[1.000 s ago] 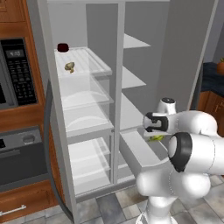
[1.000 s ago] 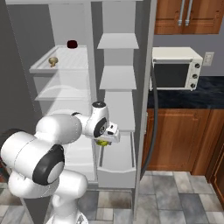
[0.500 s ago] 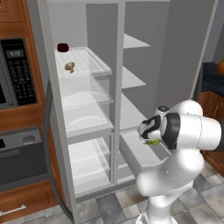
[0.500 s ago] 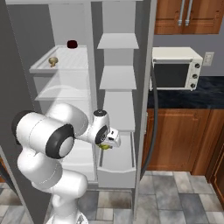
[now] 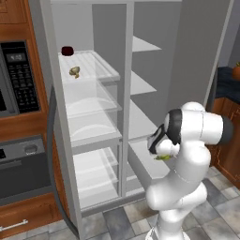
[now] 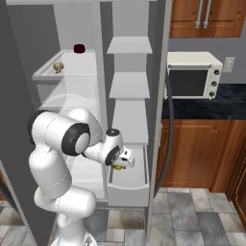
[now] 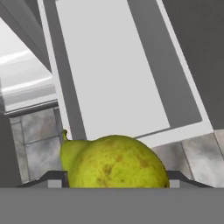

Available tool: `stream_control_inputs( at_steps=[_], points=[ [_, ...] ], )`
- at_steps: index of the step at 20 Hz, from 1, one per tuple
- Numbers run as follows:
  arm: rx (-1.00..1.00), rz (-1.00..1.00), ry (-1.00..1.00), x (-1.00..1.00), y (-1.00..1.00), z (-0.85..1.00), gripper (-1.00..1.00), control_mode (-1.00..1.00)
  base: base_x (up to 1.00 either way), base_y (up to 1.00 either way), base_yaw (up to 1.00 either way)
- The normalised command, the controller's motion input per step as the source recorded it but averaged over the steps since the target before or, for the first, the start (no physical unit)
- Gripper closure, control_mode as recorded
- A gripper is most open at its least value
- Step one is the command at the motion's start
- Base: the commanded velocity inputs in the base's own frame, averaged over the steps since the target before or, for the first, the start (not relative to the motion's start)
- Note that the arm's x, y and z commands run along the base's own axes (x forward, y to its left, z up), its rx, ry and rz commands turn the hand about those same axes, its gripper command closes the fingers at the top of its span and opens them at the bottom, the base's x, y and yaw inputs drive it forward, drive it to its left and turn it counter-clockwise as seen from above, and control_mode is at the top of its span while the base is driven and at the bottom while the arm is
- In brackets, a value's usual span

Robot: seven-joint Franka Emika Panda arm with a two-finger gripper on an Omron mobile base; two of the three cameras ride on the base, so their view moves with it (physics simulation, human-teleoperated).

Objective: Take the pear and mushroom from the fridge shelf and place them in the freezer drawer to begin freezing them.

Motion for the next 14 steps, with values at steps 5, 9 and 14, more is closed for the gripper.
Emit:
stream_control_inputs(
  at_steps=[5,9,14],
  points=[
    [0.00,0.00,0.00,0.25,-0.12,-0.47,1.00,-1.00,0.00,0.00,0.00],
    [0.00,0.00,0.00,0.18,-0.11,-0.53,1.00,-1.00,0.00,0.00,0.00],
    [0.00,0.00,0.00,0.10,-0.15,-0.55,1.00,-1.00,0.00,0.00,0.00]
  ],
)
